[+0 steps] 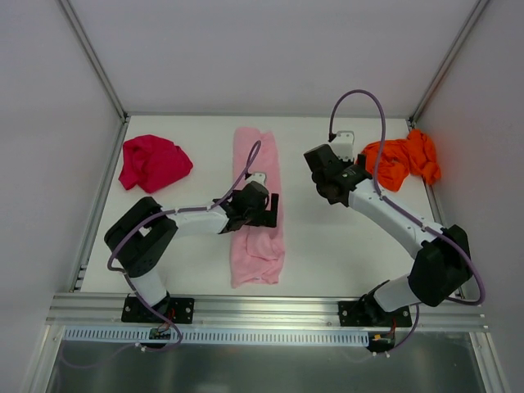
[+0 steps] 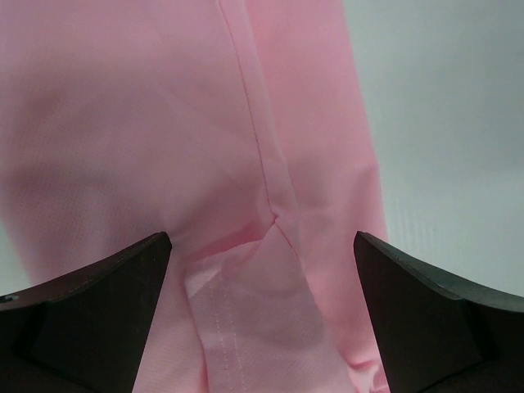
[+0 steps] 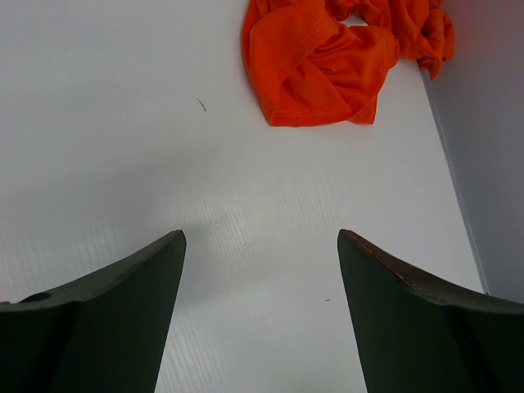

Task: Fold and stack the t-shirts
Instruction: Grab the bottom of the folded rectangular tshirt with left arm

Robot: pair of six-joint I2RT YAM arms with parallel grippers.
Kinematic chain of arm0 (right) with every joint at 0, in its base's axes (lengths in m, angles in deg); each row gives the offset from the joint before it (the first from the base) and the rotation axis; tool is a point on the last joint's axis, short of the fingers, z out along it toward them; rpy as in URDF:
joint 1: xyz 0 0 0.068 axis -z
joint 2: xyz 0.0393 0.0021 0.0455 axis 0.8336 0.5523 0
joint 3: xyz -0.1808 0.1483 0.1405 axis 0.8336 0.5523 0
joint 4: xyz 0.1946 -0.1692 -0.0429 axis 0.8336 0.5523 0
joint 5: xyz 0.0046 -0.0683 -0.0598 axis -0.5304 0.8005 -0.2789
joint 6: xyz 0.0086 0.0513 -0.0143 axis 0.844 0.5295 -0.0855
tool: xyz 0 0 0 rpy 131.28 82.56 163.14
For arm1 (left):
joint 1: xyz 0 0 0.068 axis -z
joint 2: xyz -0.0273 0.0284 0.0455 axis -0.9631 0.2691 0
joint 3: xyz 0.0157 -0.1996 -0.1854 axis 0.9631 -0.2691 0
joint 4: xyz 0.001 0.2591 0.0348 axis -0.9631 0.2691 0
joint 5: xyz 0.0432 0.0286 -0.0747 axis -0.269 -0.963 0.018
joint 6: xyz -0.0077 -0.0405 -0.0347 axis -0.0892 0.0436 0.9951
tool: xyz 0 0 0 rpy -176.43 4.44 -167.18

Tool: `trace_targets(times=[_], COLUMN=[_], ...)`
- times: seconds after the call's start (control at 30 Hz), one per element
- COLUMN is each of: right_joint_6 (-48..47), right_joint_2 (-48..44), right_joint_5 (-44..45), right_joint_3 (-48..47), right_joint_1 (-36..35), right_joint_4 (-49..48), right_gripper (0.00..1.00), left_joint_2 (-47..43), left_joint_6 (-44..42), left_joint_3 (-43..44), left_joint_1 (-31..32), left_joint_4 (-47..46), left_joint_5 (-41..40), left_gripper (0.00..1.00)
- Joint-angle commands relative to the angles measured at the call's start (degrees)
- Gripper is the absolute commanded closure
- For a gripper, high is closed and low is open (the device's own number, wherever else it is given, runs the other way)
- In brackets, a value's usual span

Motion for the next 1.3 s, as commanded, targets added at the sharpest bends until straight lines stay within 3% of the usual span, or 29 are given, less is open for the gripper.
trace_targets(times=[0.0,0.17,0.37,0.7,0.93,1.03,1.27], right_joint_6=[-0.4,-0.5,-0.8,-1.7,-1.9,-1.9,-2.1], right_joint_2=[-2.7,-3.3,-2.1,0.0,1.0,1.4,2.2], right_joint_5=[1.1,0.5,-1.0,-3.9,-4.4,-4.5,-3.8], right_joint_3=[0.2,0.6,1.5,1.7,1.3,1.1,-0.7], right_joint_1=[0.5,0.4,0.4,0.3,0.0,-0.5,-2.1], right_joint_4=[-0.5,-0.7,-1.9,-2.7,-3.0,-3.0,-1.9], right_gripper=[0.20,0.20,0.20,0.21,0.22,0.22,0.22], left_joint_2=[-1.7,-2.5,-6.6,-10.4,-19.9,-22.2,-27.9], left_joint_6=[3.9,3.5,-4.7,-6.8,6.2,14.2,22.3], left_joint_3=[-2.1,-2.9,-4.7,-1.3,-5.2,-5.6,-15.7], left_joint_1=[-0.2,-0.3,4.6,6.3,8.1,8.3,12.5], left_joint_4=[8.9,8.3,-0.9,2.3,15.3,24.9,25.6], left_joint_5=[-7.2,-7.3,-11.1,-17.9,-29.2,-32.9,-30.0], left_gripper=[0.01,0.01,0.01,0.01,0.01,0.01,0.01])
